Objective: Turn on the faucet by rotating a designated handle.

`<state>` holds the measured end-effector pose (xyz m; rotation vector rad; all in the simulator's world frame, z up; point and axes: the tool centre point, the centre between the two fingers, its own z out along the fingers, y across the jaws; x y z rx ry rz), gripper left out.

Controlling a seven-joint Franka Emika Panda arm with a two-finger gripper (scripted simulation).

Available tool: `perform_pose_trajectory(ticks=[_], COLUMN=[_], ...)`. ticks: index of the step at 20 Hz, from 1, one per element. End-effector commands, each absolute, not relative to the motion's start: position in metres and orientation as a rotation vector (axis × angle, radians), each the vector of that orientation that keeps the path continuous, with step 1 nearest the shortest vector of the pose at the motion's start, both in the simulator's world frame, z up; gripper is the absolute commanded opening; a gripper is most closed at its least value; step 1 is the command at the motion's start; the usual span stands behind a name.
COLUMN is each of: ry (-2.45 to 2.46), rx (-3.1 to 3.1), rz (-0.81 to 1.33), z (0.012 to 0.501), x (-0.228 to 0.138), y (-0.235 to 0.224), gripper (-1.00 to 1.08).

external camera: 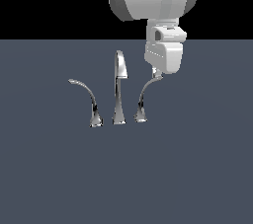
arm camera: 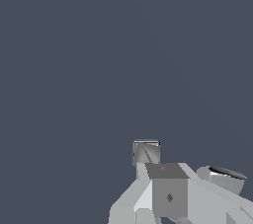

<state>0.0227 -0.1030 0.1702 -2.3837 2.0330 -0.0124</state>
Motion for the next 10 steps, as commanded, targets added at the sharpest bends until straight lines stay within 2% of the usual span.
perform_pose_trajectory(ticks=[1,10], ry=[2.035,2.046], rx=[-2.384,-2.380], rz=[-0.009,-0.004], z=[0.170,0.170], x=[0.016,-0.014], y=[-0.103,-0.103], gripper=[-1.00,-1.00])
